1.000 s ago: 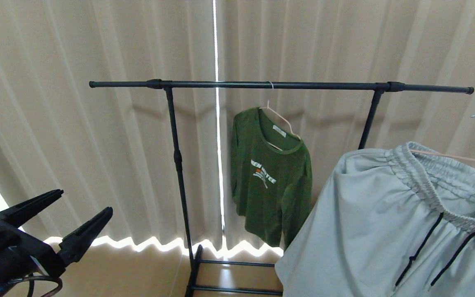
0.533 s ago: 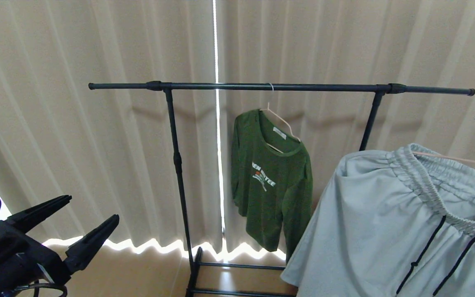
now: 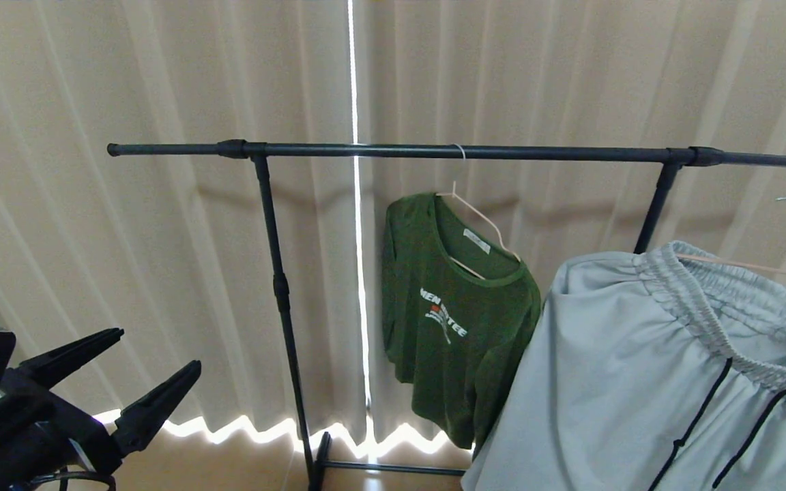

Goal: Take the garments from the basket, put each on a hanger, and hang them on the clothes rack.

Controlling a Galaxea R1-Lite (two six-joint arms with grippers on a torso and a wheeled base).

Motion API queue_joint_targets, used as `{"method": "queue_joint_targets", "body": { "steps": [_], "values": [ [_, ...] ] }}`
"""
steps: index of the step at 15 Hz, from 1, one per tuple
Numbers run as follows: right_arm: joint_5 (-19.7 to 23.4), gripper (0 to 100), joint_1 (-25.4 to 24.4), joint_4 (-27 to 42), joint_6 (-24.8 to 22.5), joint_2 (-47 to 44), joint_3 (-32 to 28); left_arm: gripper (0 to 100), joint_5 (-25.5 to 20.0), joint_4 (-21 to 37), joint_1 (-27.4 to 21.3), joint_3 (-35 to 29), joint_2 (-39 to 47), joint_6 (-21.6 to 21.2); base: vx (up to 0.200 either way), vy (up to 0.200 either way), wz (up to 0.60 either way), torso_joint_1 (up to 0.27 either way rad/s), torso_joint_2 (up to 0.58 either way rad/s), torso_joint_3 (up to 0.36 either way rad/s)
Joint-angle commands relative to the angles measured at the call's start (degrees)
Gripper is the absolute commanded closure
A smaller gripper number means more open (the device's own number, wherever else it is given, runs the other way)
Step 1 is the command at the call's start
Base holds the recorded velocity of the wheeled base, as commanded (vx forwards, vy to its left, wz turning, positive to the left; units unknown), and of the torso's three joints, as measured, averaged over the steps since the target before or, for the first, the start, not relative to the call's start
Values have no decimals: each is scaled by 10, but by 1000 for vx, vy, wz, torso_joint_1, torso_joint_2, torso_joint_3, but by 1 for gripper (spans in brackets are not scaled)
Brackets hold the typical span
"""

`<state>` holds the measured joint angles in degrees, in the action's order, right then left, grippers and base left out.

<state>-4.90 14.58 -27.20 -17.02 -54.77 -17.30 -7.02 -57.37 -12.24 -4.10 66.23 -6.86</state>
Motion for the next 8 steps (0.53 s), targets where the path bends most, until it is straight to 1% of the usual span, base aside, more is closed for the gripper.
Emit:
{"method": "queue_joint_targets", "body": {
  "steps": [1,4,5,6,8],
  "values": [
    [0,100,0,0,0,-1,0,0,0,0,0,1,0,0,200,0,0,-2,2,2],
    [-5,100,4,0,1,5,-2,0,0,-1,0,3,0,-2,200,0,0,1,1,4],
    [-5,100,12,0,0,7,1,0,0,-2,0,3,-2,-3,0,0,0,0,0,0],
    [-4,100,36,1,-1,4,1,0,0,-1,1,5,-10,-3,0,0,0,0,0,0],
    [-3,100,40,0,-2,-2,-7,0,0,-1,1,3,-11,-2,0,0,0,0,0,0]
  ]
}}
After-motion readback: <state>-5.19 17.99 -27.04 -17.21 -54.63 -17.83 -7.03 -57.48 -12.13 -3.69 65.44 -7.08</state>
